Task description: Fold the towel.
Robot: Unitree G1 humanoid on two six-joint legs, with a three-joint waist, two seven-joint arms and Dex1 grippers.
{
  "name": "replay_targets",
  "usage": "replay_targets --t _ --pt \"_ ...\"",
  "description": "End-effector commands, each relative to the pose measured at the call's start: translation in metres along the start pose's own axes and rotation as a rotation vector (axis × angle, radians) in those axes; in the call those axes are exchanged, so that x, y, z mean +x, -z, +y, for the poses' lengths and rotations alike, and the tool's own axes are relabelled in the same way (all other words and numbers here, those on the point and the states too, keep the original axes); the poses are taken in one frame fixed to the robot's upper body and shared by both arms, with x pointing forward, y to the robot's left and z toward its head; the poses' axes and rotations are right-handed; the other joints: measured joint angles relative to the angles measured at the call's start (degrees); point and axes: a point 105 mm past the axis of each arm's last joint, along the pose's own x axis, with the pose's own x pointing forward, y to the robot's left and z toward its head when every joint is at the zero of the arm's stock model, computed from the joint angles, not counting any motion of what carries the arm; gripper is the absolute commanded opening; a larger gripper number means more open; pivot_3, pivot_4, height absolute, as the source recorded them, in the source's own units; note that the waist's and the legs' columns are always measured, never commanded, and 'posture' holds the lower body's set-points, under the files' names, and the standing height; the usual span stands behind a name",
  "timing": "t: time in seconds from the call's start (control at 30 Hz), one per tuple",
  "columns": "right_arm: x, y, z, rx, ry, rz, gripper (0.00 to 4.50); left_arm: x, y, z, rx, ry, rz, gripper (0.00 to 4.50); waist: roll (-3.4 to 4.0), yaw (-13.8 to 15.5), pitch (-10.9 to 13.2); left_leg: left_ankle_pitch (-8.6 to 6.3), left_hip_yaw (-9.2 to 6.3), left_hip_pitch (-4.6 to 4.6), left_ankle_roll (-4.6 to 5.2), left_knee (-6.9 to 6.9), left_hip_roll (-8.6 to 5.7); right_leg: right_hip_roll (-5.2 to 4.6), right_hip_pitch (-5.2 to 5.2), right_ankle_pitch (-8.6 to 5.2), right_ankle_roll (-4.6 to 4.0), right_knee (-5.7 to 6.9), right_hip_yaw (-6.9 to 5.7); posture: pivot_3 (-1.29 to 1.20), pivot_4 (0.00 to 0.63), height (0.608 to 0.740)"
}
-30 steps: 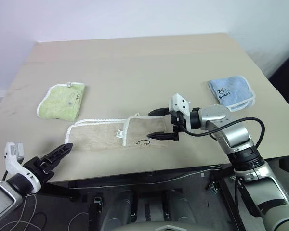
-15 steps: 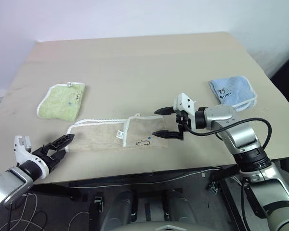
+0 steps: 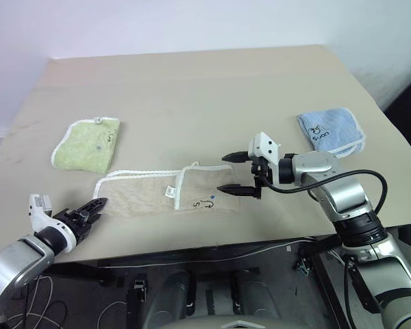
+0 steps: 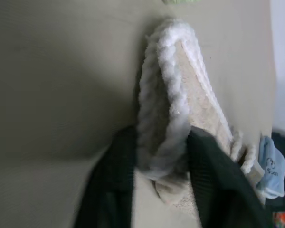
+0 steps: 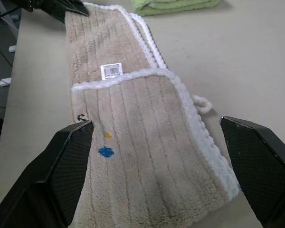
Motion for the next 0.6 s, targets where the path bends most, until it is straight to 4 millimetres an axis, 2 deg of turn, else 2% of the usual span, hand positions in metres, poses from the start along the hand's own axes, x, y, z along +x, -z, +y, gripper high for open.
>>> replay_targets --t 0.03,0.23,0.37,0.5,0.6 --pt "-0.008 -0.011 -0.002 -0.043 0.025 -0.023 4.5 -0.003 -0.006 -0.003 0.007 0.012 -0.025 0.04 0.0 0.0 0.0 0.0 0.0 0.0 0.0 -0.05 0.0 0.0 0.0 0.0 0.0 -0.06 0.0 0.0 0.15 0.74" --pt "-0.008 -0.01 -0.001 -0.043 0.03 -0.022 4.5 -0.004 -0.012 -0.008 0.015 0.042 -0.039 0.04 0.0 0.0 0.0 0.0 0.0 -0.04 0.0 -0.15 0.0 0.01 0.02 0.01 0.01 -0.18 0.0 0.0 0.15 0.74" --pt "-0.013 -0.014 0.0 -0.032 0.025 -0.032 4.5 -0.007 -0.016 -0.02 0.086 0.064 -0.029 0.04 0.0 0.0 0.0 0.0 0.0 -0.03 0.0 -0.13 0.0 0.01 0.03 0.01 0.0 -0.17 -0.01 0.0 0.15 0.74" --pt "-0.033 -0.025 0.0 0.013 0.021 -0.063 4.5 -0.011 -0.022 -0.047 0.192 0.141 -0.029 0.04 0.0 0.1 0.0 0.0 0.0 -0.08 0.0 -0.15 0.0 0.01 -0.01 0.01 0.0 -0.21 -0.01 0.0 0.15 0.74" --pt "-0.047 -0.023 -0.003 0.054 0.046 -0.059 4.5 -0.008 -0.021 -0.063 0.259 0.177 0.0 0.04 0.0 0.1 0.0 -0.01 0.0 -0.07 0.01 -0.15 0.0 0.0 0.01 0.01 0.0 -0.24 -0.01 0.0 0.15 0.74"
